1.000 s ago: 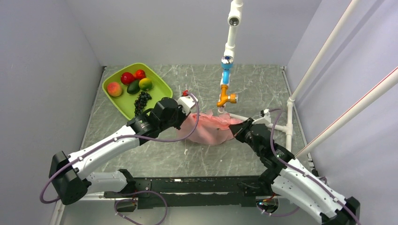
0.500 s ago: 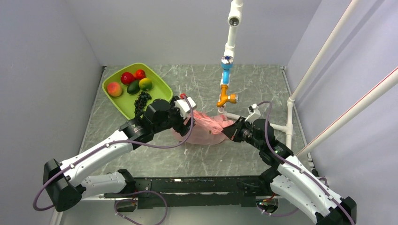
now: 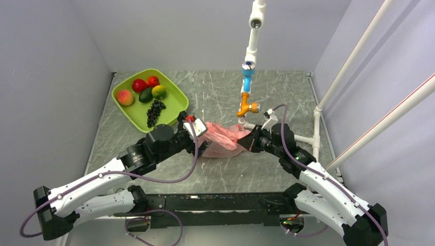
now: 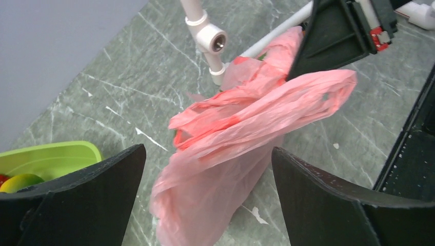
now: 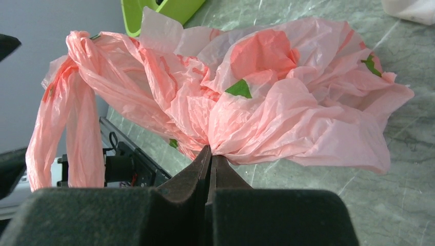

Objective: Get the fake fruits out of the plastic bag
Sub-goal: Untie the plastic bag at the center of the board.

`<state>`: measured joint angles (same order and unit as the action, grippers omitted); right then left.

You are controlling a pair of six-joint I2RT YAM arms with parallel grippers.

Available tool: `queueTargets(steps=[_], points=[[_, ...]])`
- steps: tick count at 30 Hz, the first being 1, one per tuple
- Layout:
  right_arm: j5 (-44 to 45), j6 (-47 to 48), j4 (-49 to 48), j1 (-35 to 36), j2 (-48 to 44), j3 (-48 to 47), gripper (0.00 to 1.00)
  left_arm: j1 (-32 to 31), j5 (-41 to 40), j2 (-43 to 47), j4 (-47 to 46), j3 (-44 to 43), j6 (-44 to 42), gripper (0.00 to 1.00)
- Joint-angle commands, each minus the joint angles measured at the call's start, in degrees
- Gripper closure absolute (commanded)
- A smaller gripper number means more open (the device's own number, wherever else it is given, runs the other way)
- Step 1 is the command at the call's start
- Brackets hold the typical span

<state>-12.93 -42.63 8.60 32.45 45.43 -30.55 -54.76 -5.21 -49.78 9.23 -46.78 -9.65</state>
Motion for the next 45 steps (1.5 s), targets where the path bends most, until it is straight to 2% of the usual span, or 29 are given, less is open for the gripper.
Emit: queueTargets(steps=[1, 3, 5, 6, 10, 14, 17, 20, 23, 26, 28, 31, 35, 37, 41, 45], points=[[-1.84, 2.11, -0.35, 0.07, 0.34, -4.13, 1.0, -2.1, -1.93, -2.3, 3.95, -5.75, 4.29, 0.01], [-3.04, 1.64, -2.25, 0.07, 0.6, -4.11, 1.0, -2.47, -2.84, -3.9, 7.45, -9.5, 13.57, 0.01], [-4.63, 1.34, -4.0, -0.01, 1.23, -4.03, 1.0, -3.41, -7.96, -5.68, 11.38, -13.1, 25.06, 0.01], [-5.02, 1.33, -4.29, 0.0, 1.67, -4.1, 1.0, -3.5, -9.21, -6.91, 14.32, -15.25, 32.71, 0.02], [-6.01, 1.3, -6.18, 0.01, 2.9, -3.71, 1.0, -5.07, -11.79, -11.87, 25.81, -22.92, 53.86, 0.04], [-6.49, 1.83, -6.73, 0.05, 2.73, -3.54, 1.0, -8.36, -13.15, -12.36, 23.38, -22.08, 63.59, 0.01], [-6.44, 1.68, -7.05, 0.03, 1.68, -2.91, 1.0, -12.33, -18.96, -13.17, 20.66, -22.36, 60.17, 0.01], [-6.83, 1.29, -7.37, 0.07, 0.53, -2.35, 1.0, -17.54, -26.05, -17.82, 20.86, -27.19, 44.94, 0.03], [-6.69, 1.48, -6.63, 0.06, -0.48, -2.25, 1.0, -22.09, -36.43, -25.01, 28.7, -34.13, 34.82, 0.01], [-6.31, 1.78, -5.84, 0.11, -1.4, -2.2, 1.0, -26.07, -48.35, -32.83, 38.88, -40.68, 33.74, 0.01], [-6.3, 1.85, -5.72, 0.06, -1.72, -2.2, 1.0, -27.62, -52.13, -37.26, 43.61, -44.0, 34.97, 0.01], [-6.33, 2.03, -5.38, 0.05, -1.6, -2.28, 1.0, -28.29, -53.26, -41.85, 49.19, -47.98, 38.28, 0.0], [-6.05, 2.4, -4.36, 0.03, -1.98, -2.58, 1.0, -29.22, -56.41, -43.86, 58.53, -50.89, 44.44, 0.01], [-5.88, 2.53, -4.14, 0.07, -2.17, -2.61, 1.0, -29.61, -56.77, -43.38, 63.82, -50.87, 48.98, 0.01], [-5.4, 3.35, -3.26, 0.07, -2.26, -2.72, 1.0, -30.23, -56.94, -42.42, 79.54, -50.53, 65.46, 0.01], [-4.37, 4.23, -2.22, 0.07, -2.72, -2.48, 1.0, -30.84, -55.56, -38.21, 80.72, -43.26, 69.57, 0.01]])
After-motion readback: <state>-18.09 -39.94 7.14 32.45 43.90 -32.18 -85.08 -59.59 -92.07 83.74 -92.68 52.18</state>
